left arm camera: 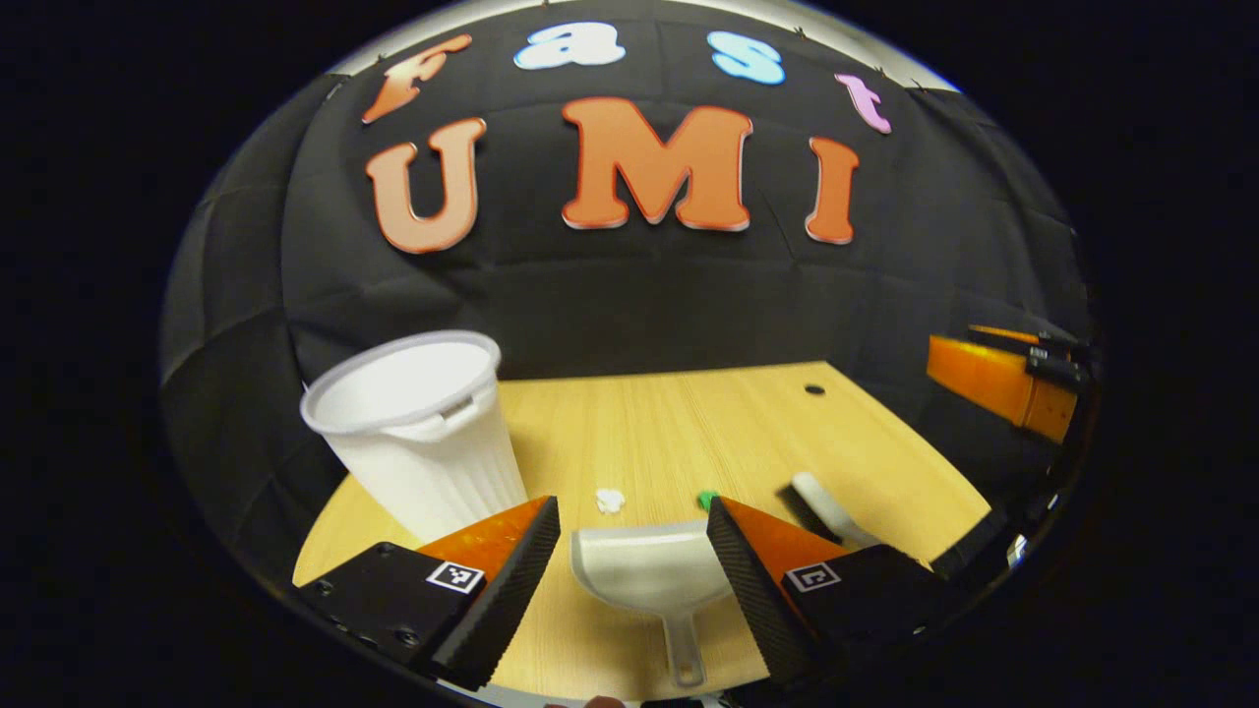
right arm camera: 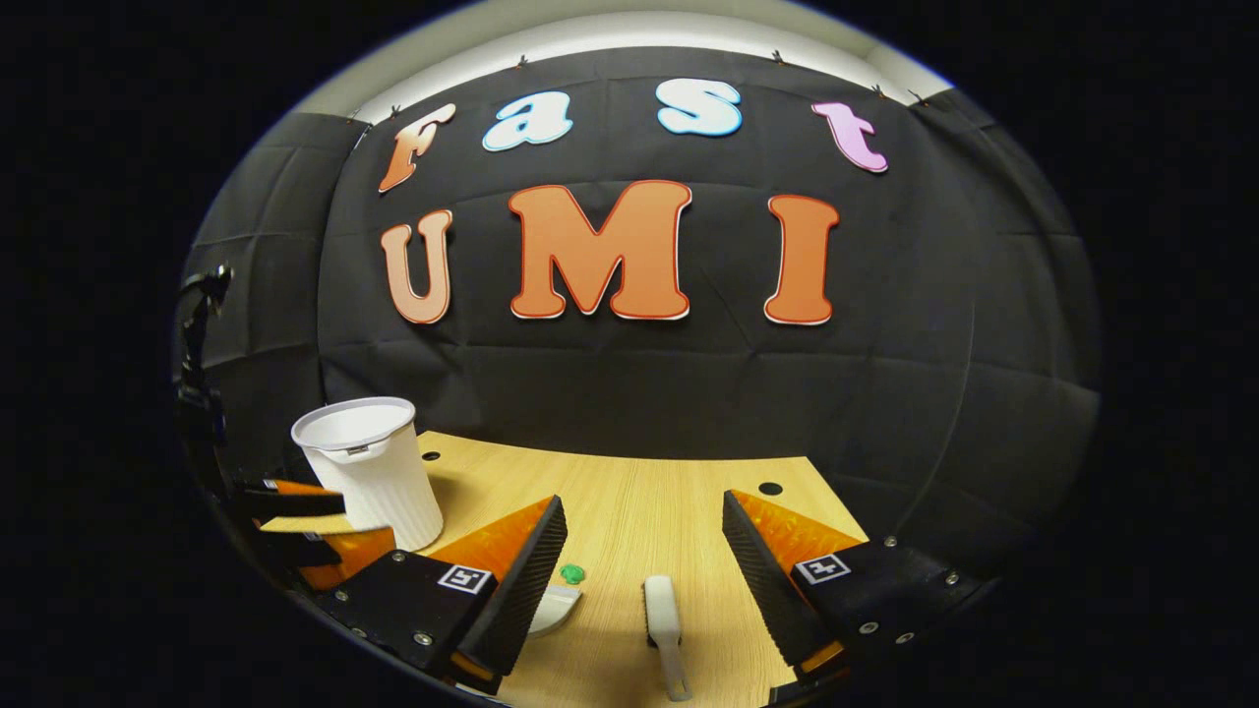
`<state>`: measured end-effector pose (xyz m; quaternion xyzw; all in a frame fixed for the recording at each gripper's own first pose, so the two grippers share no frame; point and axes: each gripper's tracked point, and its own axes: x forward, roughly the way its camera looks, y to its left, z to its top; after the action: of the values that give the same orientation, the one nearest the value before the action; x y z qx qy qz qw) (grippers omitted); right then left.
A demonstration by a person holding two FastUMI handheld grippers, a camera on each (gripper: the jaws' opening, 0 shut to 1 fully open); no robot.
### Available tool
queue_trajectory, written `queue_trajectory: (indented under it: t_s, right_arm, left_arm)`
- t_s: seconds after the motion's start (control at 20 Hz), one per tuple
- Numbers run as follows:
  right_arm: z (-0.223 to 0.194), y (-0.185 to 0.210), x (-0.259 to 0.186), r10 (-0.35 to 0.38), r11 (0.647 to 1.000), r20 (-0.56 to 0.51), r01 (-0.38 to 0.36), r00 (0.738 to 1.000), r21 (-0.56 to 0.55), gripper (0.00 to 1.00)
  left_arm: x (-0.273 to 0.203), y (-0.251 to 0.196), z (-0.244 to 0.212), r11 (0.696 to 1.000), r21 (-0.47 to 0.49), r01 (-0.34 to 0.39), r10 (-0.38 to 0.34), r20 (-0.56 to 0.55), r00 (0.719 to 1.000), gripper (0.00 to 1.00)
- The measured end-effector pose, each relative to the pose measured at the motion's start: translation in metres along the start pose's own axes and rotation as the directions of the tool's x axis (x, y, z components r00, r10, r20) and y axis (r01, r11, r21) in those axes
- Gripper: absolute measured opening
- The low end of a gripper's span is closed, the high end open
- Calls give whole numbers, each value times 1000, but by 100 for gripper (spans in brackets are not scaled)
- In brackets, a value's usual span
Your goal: Pick up the small broom and dustpan from the desktop, sweep the trash into the dustpan with the broom, and then empty the trash into the garbage bin.
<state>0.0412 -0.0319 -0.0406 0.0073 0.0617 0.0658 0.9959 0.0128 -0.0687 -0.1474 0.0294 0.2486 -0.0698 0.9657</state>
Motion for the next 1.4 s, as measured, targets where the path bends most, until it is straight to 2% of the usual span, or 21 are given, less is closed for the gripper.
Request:
queue_trajectory:
  t_s: [0.05,0.1,0.15,0.25,0.45,0.55,0.65,0.75,0.9,0.95,1.05,1.25,1.35,1.4]
  right_arm:
    - [-4,-6,3,5,1000,-8,-5,1000,11,96]
    - [-7,-12,5,6,1000,-14,-6,1000,21,96]
    - [-10,-19,6,5,999,-19,-5,1000,31,96]
    - [-17,-34,8,2,999,-29,0,1000,50,96]
    - [-34,-69,15,-15,995,-67,21,998,102,96]
    - [-43,-81,17,-20,993,-90,31,996,117,96]
    - [-50,-92,20,-28,994,-107,39,994,106,96]
    - [-53,-99,22,-31,995,-121,43,992,93,96]
    - [-58,-102,27,-20,993,-143,36,990,110,96]
    - [-58,-102,29,-16,993,-146,33,989,111,96]
    - [-58,-101,32,-15,995,-149,29,989,94,96]
    - [-60,-94,36,2,997,-165,11,986,80,96]
    - [-59,-89,38,7,997,-168,6,986,79,96]
    - [-59,-89,39,5,997,-167,7,986,71,96]
  left_arm:
    - [4,-5,-22,1000,-1,21,-21,-99,995,92]
    - [8,-6,-50,999,-7,35,-36,-209,977,95]
    - [8,-9,-75,999,-25,48,-53,-329,943,96]
    - [9,-13,-107,997,-48,55,-71,-481,874,98]
    - [23,-16,-147,995,-76,66,-100,-673,733,99]
    - [31,-13,-161,992,-122,30,-111,-740,663,99]
    - [43,-9,-165,987,-155,-32,-102,-779,619,99]
    - [45,-11,-174,983,-172,-60,-103,-798,594,99]
    - [38,-16,-174,981,-183,-58,-121,-824,554,99]
    - [41,-14,-173,983,-175,-63,-112,-828,550,99]
    - [47,-11,-171,985,-157,-76,-88,-824,560,99]
    - [49,-12,-173,987,-152,-61,-95,-836,540,98]
    - [50,-18,-172,981,-179,-68,-114,-834,540,93]
    - [50,-22,-172,978,-194,-72,-125,-831,542,85]
